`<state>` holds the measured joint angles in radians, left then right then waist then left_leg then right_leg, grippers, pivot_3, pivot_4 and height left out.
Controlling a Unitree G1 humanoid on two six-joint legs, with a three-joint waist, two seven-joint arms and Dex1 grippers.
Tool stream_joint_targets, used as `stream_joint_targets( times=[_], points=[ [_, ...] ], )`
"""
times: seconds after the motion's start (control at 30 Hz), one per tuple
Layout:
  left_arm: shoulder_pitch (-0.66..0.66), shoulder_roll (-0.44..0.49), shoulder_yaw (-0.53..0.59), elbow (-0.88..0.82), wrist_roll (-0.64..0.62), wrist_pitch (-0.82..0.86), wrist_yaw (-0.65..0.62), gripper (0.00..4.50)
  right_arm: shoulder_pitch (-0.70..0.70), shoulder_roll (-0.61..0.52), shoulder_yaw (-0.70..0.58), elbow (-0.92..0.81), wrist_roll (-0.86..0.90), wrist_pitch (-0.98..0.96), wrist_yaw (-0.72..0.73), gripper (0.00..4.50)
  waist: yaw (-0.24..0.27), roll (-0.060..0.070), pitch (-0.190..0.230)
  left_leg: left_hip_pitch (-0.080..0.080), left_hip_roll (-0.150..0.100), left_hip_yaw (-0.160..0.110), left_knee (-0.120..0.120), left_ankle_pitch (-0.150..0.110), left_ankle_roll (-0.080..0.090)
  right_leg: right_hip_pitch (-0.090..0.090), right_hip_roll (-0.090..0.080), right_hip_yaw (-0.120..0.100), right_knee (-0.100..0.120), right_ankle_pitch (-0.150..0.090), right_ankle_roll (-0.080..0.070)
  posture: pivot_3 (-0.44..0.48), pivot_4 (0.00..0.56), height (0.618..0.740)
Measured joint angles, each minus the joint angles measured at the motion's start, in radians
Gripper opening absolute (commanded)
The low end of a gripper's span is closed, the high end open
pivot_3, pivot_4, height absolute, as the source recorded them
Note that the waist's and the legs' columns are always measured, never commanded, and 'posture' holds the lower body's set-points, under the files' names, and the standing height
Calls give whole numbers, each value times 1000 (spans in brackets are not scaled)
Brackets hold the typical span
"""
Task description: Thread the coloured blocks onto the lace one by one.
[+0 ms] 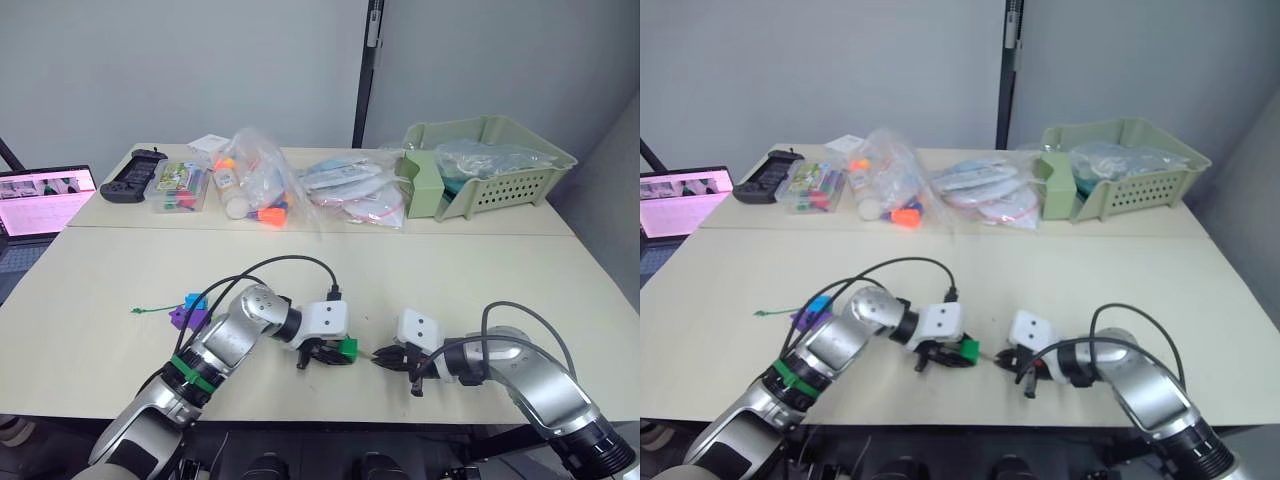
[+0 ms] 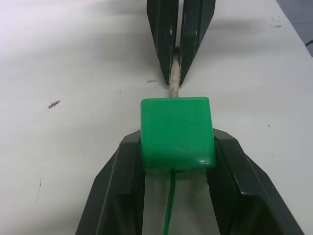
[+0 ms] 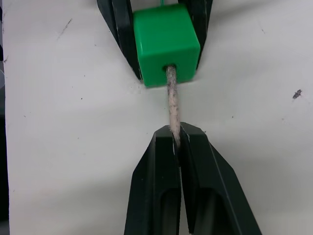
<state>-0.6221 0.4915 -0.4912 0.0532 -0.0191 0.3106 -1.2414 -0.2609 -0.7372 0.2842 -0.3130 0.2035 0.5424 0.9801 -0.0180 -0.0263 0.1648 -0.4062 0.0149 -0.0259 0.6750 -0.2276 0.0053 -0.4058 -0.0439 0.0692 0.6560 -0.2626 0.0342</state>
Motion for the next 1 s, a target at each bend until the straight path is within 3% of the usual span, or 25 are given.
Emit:
stream_joint_targets(
  times=[0.23, 0.4, 1.0],
  points=[
    [53, 176, 91, -10, -41, -17, -64, 1196, -45, 4, 14, 1, -5, 10, 1, 0, 1, 0, 0, 0, 0, 0, 0, 0, 0, 0, 0, 0, 0, 0, 0, 0, 150, 740],
    [85, 346, 169, 129, -60, -198, -130, 1196, -72, 3, 27, -5, -5, 15, 21, 0, -4, 0, 0, 3, 1, 1, -2, 0, 0, 0, 0, 0, 0, 0, -1, 0, 150, 740],
    [7, 458, 222, 567, -31, -554, -174, 1196, -73, -37, 32, -4, -4, 4, 66, 0, -34, 1, 0, 15, 4, 4, -12, 0, 0, 2, 2, 1, 7, -6, -1, 0, 150, 740]
  ],
)
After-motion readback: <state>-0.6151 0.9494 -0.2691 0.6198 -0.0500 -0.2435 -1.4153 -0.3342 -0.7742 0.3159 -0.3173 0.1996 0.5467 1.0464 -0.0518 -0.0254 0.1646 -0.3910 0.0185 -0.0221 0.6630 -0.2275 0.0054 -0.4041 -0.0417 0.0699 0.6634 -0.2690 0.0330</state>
